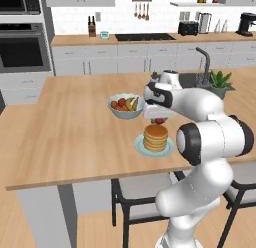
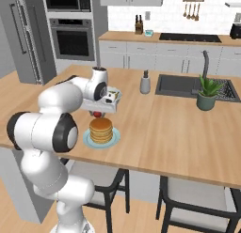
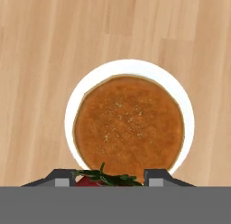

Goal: Take the strawberry from the fridge and place it on top of the pancake, located on the dining counter.

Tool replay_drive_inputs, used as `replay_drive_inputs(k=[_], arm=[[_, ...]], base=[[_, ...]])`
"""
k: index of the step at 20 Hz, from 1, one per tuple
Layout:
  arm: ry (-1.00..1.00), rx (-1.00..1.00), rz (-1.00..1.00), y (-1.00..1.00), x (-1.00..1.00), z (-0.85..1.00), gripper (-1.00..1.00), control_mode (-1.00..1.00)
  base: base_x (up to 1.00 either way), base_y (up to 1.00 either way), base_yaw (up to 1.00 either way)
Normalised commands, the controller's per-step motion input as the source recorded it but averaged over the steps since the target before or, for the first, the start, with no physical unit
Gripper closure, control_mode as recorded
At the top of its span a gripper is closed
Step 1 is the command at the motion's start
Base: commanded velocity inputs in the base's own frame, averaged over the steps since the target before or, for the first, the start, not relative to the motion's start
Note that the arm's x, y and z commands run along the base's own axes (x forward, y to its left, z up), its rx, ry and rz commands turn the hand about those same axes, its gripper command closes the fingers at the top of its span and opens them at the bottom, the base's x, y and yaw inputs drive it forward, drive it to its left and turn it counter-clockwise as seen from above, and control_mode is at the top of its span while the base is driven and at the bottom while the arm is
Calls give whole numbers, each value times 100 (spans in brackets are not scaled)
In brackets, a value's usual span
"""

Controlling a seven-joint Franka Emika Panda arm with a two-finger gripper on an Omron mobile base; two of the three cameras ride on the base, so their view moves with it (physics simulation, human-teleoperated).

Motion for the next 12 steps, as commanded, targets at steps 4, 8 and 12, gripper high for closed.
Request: replay_drive_inputs(k=[4, 8, 12], arm=[[2, 0, 0, 0, 4, -21, 100, -100], [3, 0, 0, 0, 14, -22, 100, -100], [0, 0, 0, -3, 1, -9, 100, -100]], base=[[0, 0, 0], [0, 0, 0], [0, 0, 0]])
